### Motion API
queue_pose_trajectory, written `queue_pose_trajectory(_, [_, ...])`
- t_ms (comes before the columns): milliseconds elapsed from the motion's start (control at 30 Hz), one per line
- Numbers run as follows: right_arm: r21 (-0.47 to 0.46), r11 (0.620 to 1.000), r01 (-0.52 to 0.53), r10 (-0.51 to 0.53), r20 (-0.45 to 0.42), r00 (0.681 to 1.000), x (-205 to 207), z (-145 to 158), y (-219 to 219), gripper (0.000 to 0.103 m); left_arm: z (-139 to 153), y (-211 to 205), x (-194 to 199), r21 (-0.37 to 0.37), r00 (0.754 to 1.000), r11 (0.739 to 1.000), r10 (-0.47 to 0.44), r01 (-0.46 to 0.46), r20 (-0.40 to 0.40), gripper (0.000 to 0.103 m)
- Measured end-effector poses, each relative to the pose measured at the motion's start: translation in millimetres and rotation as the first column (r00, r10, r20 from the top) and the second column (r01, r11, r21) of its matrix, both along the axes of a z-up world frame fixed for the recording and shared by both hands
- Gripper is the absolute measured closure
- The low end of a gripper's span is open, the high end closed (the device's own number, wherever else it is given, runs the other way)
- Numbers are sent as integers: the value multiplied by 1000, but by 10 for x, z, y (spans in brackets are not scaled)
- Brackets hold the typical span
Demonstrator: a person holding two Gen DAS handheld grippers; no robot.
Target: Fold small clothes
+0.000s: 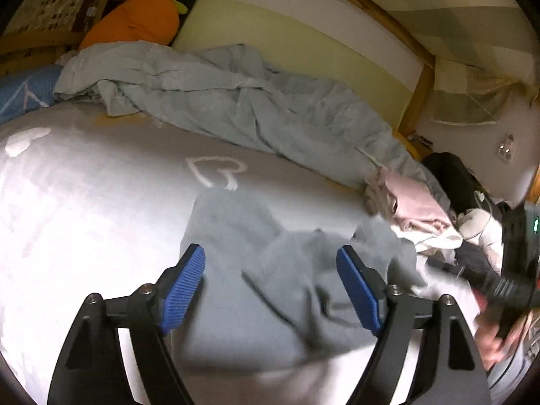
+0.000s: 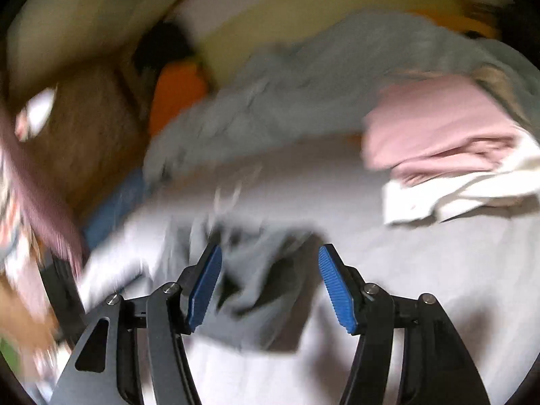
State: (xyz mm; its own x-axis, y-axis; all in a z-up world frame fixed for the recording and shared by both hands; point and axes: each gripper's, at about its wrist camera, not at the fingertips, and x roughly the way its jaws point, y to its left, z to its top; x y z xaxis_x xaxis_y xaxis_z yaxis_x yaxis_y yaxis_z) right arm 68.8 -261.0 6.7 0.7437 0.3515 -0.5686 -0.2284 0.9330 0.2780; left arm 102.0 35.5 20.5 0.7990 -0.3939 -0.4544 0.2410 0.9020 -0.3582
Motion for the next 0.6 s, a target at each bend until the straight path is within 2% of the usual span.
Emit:
queue_pose_trajectory(67, [-63, 997, 38, -37, 16, 999, -39, -78, 131, 41, 5, -71, 199, 34, 998, 998, -56, 58, -32, 23])
queue_pose_trajectory(100, [-45, 998, 55, -55, -1, 999, -33, -125, 126, 41, -27, -122, 276, 52, 994, 994, -92, 96, -62, 24])
queue_pose_trajectory(167, [46, 996, 77, -74, -61, 995, 14, -233, 50, 41, -108, -197, 288, 55, 989, 990, -121, 126, -85, 25])
queue_pose_trajectory(200, [115, 991, 63, -53, -91, 994, 69, -286, -4, 41, -144, -219, 273, 45, 987, 990, -132, 137, -88, 32])
queue_pose_trajectory(233, [164, 985, 57, -40, -104, 994, 109, -324, -45, 41, -167, -250, 256, 34, 986, 988, -147, 150, -84, 65])
queue_pose_trajectory(267, [223, 974, 50, -28, -101, 995, 149, -347, -90, 44, -181, -279, 247, 36, 984, 986, -159, 163, -80, 86])
queue_pose_trajectory(300, [253, 967, 37, -16, -87, 996, 175, -332, -105, 59, -184, -307, 222, 39, 981, 983, -176, 180, -78, 98])
queue_pose_trajectory(333, [269, 963, 24, -5, -72, 997, 207, -312, -108, 78, -149, -306, 165, 37, 983, 983, -176, 178, -50, 98])
queue_pose_trajectory(400, [290, 957, -9, 17, -24, 1000, 260, -227, -93, 99, 4, -242, 19, 27, 988, 989, -145, 143, 61, 98])
queue_pose_trajectory(500, [332, 942, -50, 24, 82, 996, 200, -56, -80, 100, 302, -70, -202, -25, 977, 993, -106, 112, 184, 98])
queue_pose_trajectory(600, [342, 939, -38, 0, 110, 994, 169, 65, -107, 100, 513, 90, -358, -33, 976, 998, -42, 50, 212, 97])
